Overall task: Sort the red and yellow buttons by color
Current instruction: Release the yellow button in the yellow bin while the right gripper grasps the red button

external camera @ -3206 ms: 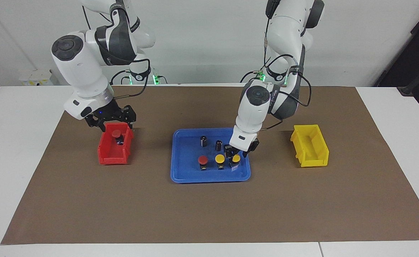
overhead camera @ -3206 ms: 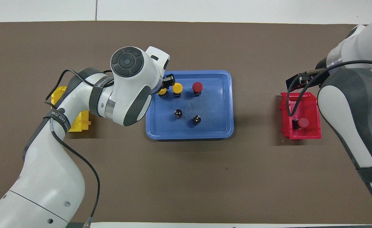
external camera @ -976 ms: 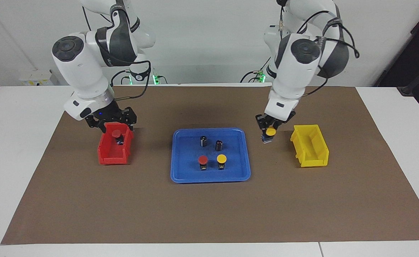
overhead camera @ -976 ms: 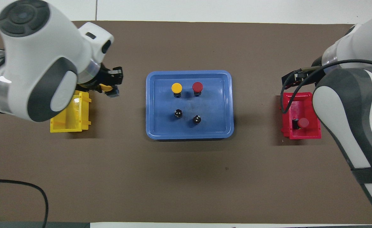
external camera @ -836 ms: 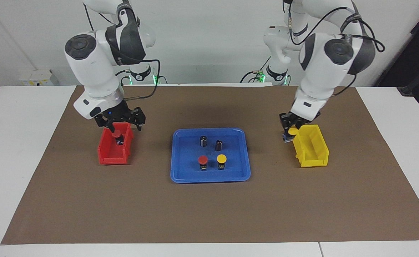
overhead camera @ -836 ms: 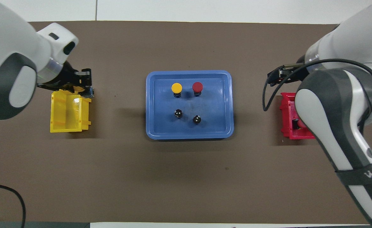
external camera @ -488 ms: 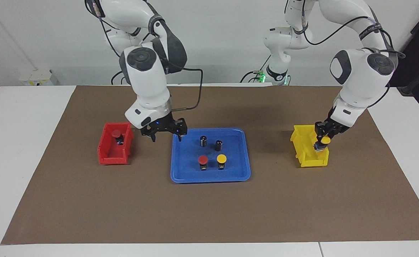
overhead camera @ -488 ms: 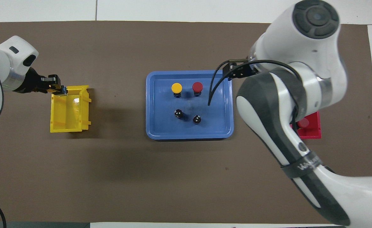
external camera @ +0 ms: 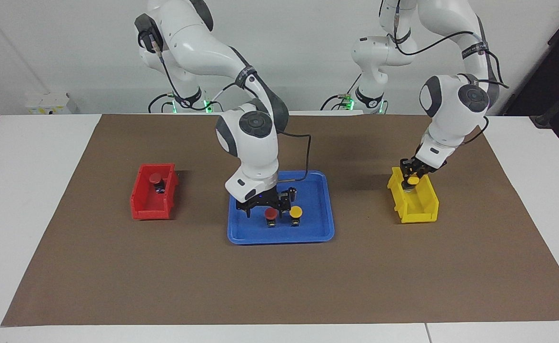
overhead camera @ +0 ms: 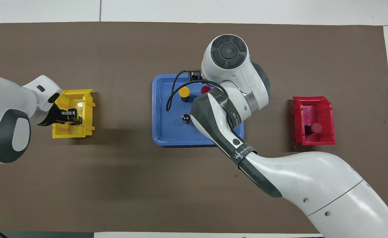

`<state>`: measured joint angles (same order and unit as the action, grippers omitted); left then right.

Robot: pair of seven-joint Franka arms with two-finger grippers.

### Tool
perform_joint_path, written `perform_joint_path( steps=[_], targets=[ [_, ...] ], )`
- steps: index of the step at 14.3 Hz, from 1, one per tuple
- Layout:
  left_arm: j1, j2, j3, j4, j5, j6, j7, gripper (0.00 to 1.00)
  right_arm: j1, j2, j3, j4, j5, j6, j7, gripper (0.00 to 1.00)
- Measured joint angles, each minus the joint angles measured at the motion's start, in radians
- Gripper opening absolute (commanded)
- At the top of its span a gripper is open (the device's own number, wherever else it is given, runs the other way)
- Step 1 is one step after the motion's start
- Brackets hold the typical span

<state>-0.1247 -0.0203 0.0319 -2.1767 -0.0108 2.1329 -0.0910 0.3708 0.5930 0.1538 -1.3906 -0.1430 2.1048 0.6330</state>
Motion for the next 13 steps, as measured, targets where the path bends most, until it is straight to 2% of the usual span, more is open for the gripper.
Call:
perform_joint_path(
  steps=[2,5,8,9,10,12,13],
  targets=[
    [0.004,-0.013,0.003,-0.029,0.000,0.037,0.018,0.01,0.000,0.001,0.000,-0.007,0.000,0.013,0.000,0.99],
    [0.017,-0.014,0.006,-0.044,0.000,0.078,0.039,0.01,0.001,0.002,-0.001,-0.079,0.000,0.092,0.000,0.89],
    [0.039,-0.013,0.007,-0.067,0.000,0.104,0.071,0.01,0.001,-0.001,-0.001,-0.104,0.000,0.099,-0.001,0.79],
    [0.043,-0.013,0.009,-0.076,0.000,0.113,0.076,0.07,0.001,-0.003,-0.001,-0.105,0.000,0.098,-0.002,0.78],
    [0.044,-0.013,0.009,-0.085,0.000,0.122,0.078,0.32,0.001,-0.005,-0.001,-0.106,0.000,0.098,-0.002,0.78],
    [0.044,-0.012,0.009,-0.090,0.000,0.133,0.078,0.58,0.002,-0.008,0.001,-0.109,0.000,0.096,-0.003,0.77],
    [0.043,-0.012,0.008,-0.090,0.000,0.136,0.078,0.64,0.002,-0.009,0.002,-0.111,0.000,0.094,-0.003,0.76]
  ],
)
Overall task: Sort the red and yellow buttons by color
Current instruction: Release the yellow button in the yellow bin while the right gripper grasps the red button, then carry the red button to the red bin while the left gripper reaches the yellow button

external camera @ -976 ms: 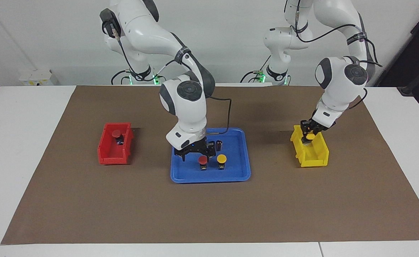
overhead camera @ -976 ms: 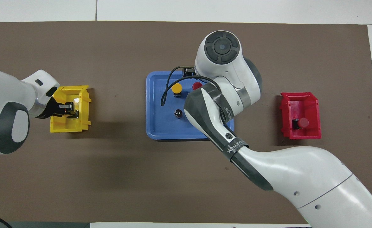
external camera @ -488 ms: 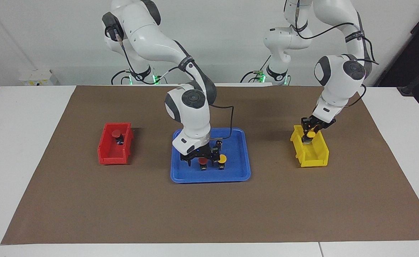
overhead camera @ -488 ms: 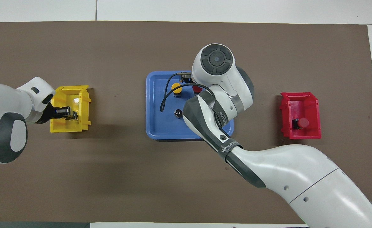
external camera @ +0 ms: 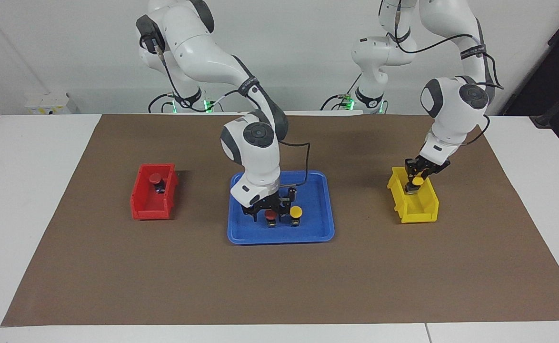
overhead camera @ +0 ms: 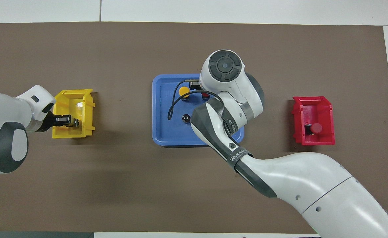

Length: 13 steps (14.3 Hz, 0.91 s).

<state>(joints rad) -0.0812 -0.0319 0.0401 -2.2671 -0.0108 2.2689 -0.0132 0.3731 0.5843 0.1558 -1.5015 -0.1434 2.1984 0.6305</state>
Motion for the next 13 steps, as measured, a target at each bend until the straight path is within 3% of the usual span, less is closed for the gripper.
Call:
perform_joint_path(
  steps=[2,3,6,7,10,13],
  targets=[
    [-0.002,0.000,-0.003,0.004,0.000,0.006,-0.001,0.68,0.000,0.000,0.001,-0.003,0.000,0.000,0.000,0.68],
    [-0.003,0.000,-0.005,0.008,0.000,0.008,-0.003,0.79,0.000,0.000,0.002,-0.003,0.000,0.000,0.000,0.61],
    [-0.004,0.000,-0.010,0.025,0.000,0.004,-0.004,1.00,0.000,0.000,0.002,-0.004,0.000,0.000,-0.001,0.20],
    [-0.005,0.000,-0.011,0.044,-0.001,-0.007,-0.004,1.00,0.000,0.000,0.002,-0.005,0.001,0.000,-0.001,0.10],
    [-0.057,0.004,-0.015,0.169,-0.003,-0.106,-0.112,1.00,0.000,-0.003,0.002,-0.002,0.000,-0.011,-0.001,0.05],
    [-0.206,0.030,-0.021,0.266,-0.002,-0.136,-0.329,1.00,-0.025,-0.026,-0.006,0.030,0.000,-0.098,-0.066,0.05]
  ],
)
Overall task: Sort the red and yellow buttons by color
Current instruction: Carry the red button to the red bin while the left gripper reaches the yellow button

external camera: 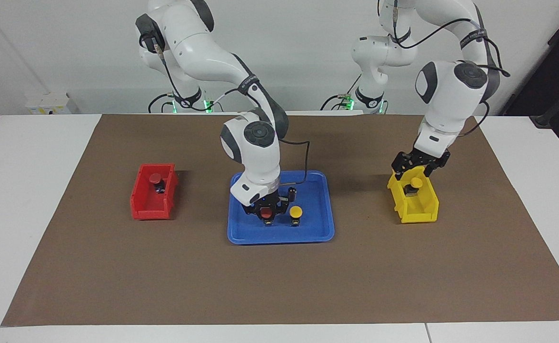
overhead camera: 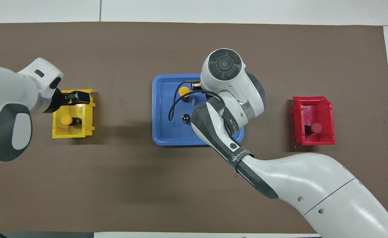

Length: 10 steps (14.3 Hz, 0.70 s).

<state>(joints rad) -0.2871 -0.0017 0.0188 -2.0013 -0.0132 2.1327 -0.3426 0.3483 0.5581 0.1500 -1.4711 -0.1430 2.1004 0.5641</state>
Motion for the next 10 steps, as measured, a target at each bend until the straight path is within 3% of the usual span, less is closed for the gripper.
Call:
perform_joint_path(
  steps=[5,8,10],
  targets=[
    [-0.198,0.185,-0.005,0.157,0.000,0.011,-0.239,1.00,-0.253,-0.197,-0.004,-0.026,0.049,-0.228,-0.374,0.06],
    [-0.296,0.314,-0.005,0.255,0.000,0.032,-0.373,1.00,-0.460,-0.310,-0.005,-0.152,0.140,-0.251,-0.639,0.05],
    [-0.347,0.399,-0.004,0.354,0.001,0.032,-0.445,1.00,-0.542,-0.344,-0.005,-0.236,0.170,-0.222,-0.704,0.05]
  ],
)
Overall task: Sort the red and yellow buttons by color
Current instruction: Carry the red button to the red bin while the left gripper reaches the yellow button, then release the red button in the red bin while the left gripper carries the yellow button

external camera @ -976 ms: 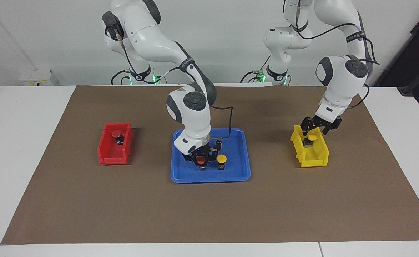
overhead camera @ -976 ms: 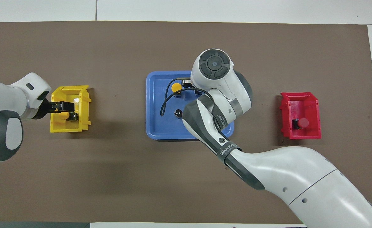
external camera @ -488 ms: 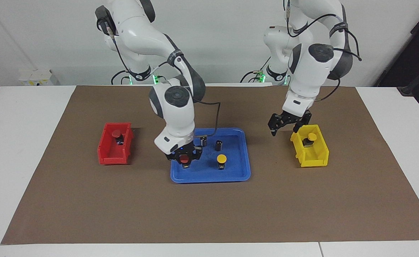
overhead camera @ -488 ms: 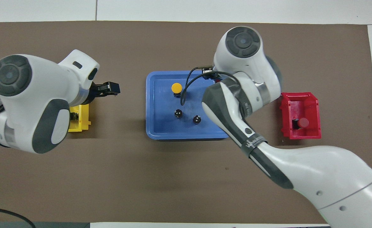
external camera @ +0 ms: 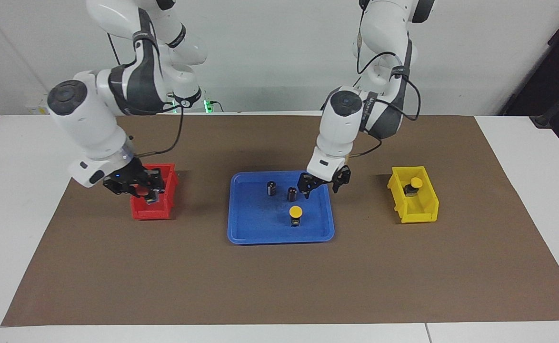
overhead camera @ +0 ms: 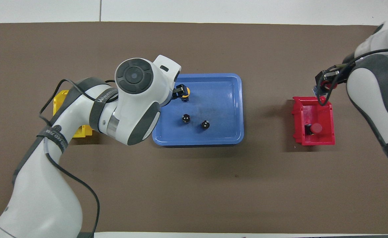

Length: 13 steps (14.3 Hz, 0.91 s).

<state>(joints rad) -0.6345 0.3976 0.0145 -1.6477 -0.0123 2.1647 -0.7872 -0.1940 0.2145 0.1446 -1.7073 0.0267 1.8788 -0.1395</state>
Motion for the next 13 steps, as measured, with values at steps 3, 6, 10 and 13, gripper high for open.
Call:
perform_joint_path(
  steps=[3,6,10,13],
  targets=[
    [-0.028,0.101,0.002,0.091,0.000,0.002,-0.033,0.94,-0.003,-0.029,0.008,-0.149,0.003,0.163,-0.003,0.05],
    [-0.029,0.156,0.006,0.124,0.000,0.025,-0.043,0.68,0.008,-0.060,0.013,-0.258,0.003,0.233,0.000,0.05],
    [-0.029,0.168,0.011,0.161,0.000,0.025,-0.047,0.44,0.004,-0.084,0.009,-0.335,0.003,0.297,0.000,0.05],
    [-0.029,0.168,0.011,0.163,0.000,0.025,-0.048,0.31,0.004,-0.084,0.007,-0.362,0.002,0.313,0.013,0.05]
  ],
)
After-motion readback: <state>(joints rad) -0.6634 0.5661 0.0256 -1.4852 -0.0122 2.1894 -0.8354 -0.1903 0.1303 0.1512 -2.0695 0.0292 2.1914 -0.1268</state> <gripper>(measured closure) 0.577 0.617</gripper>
